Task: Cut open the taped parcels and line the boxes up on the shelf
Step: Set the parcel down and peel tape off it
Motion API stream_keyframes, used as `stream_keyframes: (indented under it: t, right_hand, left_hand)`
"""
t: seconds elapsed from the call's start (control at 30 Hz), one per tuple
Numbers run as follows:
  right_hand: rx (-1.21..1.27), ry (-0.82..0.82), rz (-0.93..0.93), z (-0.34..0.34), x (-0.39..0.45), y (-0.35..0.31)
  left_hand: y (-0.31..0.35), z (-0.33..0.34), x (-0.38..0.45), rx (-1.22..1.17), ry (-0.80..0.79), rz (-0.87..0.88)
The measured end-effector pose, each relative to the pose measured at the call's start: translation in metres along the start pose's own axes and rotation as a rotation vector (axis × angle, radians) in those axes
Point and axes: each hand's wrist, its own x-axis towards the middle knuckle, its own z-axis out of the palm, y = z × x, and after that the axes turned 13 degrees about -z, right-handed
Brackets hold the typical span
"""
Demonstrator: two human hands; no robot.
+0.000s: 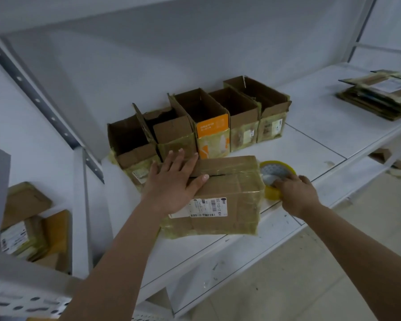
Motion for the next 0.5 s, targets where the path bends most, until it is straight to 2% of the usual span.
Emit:
stream_keyframes:
  t: [0.2,0.33,0.43,0.5]
  right_hand:
    - [-0.12,-0.027,0.103,-0.022,-0.012,0.01]
    - [0.148,0.152,0.195,-0.09,-0.023,0.023]
    - [0.409,0.364,0.035,-0.15,-0.034,0.001]
    - [0.529,0.399,-0.14,-0.179,-0.045,-0.03]
  left_hand:
    - [0.0,-0.001,0.0,-0.012,-0.006,-0.001]
    - [0.002,-0.003,-0.002,-0.044,-0.006,-0.001]
    - [0.001,-0.005,-0.004,-0.134,0.012,0.008]
    - [-0.001,-0.007,-0.006,-0.216,0.025,0.026]
